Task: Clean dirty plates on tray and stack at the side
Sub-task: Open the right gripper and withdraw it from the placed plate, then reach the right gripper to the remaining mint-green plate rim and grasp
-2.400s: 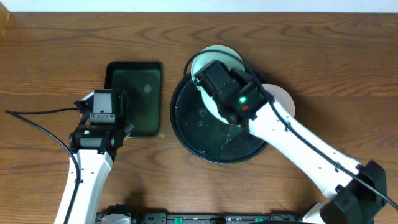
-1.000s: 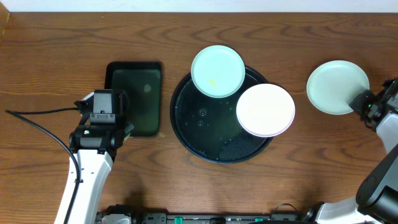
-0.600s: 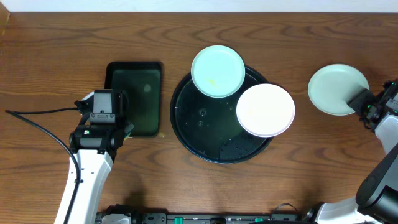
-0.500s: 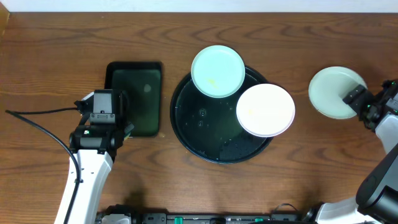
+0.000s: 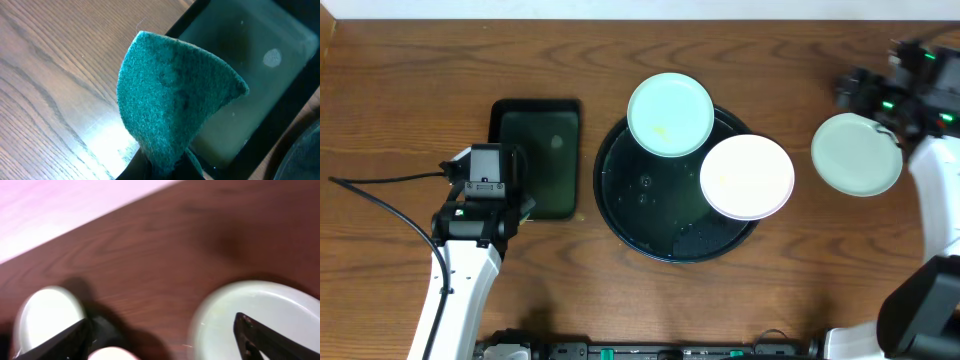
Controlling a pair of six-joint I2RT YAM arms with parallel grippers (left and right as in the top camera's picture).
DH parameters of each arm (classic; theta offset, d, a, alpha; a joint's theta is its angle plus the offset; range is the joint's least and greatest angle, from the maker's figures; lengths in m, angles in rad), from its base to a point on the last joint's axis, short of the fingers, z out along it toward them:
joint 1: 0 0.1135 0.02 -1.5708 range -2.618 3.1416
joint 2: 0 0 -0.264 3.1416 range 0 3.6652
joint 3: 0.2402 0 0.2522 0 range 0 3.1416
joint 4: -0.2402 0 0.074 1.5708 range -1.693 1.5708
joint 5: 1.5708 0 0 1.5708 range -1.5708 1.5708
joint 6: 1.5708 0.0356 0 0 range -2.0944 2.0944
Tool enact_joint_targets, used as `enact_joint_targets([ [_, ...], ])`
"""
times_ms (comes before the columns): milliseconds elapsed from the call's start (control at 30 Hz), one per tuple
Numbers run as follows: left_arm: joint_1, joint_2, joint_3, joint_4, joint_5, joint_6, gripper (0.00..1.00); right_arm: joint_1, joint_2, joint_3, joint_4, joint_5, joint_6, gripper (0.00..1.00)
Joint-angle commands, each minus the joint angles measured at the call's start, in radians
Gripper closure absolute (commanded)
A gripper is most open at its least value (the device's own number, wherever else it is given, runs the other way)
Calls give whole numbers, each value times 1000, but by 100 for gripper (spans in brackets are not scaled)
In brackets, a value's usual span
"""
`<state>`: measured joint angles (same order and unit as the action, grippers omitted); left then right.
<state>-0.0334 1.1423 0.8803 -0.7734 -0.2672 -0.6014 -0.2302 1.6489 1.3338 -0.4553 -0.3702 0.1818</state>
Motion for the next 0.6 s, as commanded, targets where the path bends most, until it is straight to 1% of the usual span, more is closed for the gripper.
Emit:
enact_joint_targets([
  [0,6,-6,-4,4,-2,6,93,117,3,6,0,28,-41,16],
  [100,6,-6,-5,4,4,6,93,214,46,6,17,113,-40,17],
  [133,6,-6,-5,4,14,6,93,248,74,9,18,122,-41,16],
  [233,6,-6,-5,4,21,6,93,314,179,81,-71,118,-44,8],
  [333,6,-6,-5,4,21,6,93,357,318,259,-266,114,-111,1],
  [433,6,-6,-5,4,21,6,93,391,443,482,-473,117,-216,1],
  [500,6,-6,-5,4,21,6,93,411,508,619,-560,146,-252,1],
  [567,6,-6,-5,4,21,6,93,427,551,724,-589,183,-266,1],
])
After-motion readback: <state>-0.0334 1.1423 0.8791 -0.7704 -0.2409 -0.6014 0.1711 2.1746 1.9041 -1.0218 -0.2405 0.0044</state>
